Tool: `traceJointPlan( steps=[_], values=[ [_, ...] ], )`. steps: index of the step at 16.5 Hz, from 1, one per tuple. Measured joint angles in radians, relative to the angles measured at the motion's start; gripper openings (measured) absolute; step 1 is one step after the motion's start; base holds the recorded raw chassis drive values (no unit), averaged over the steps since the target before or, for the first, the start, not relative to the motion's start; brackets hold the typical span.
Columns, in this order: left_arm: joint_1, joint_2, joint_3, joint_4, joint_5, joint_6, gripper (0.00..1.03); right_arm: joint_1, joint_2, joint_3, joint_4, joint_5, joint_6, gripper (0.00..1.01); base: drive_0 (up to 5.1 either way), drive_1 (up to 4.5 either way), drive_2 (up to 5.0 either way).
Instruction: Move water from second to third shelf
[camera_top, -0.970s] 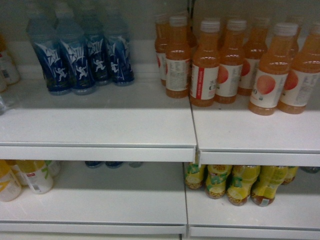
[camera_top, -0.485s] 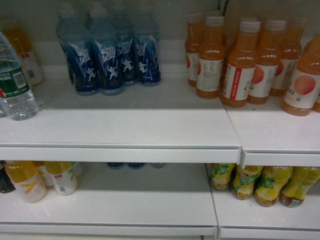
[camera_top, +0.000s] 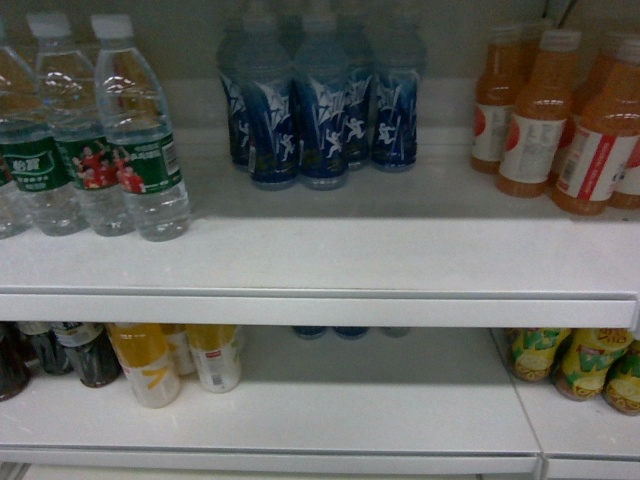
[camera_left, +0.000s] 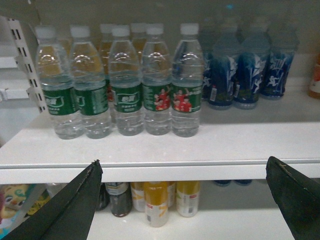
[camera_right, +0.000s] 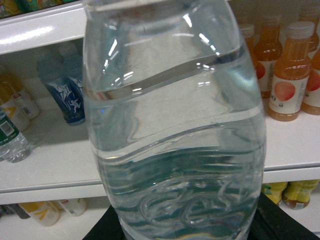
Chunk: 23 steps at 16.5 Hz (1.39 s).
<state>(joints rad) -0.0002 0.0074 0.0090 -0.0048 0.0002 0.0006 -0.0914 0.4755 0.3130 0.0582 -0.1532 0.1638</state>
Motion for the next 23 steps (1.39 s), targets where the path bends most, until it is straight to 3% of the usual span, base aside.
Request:
traceJointPlan(
  steps=[23],
  values=[
    [0.0,0.0,0.0,0.001,0.0,0.0,0.98,0.0,-0.001,0.0,-0.001,0.002,0.0,0.4,-5.0,2.49,2.5]
  ],
)
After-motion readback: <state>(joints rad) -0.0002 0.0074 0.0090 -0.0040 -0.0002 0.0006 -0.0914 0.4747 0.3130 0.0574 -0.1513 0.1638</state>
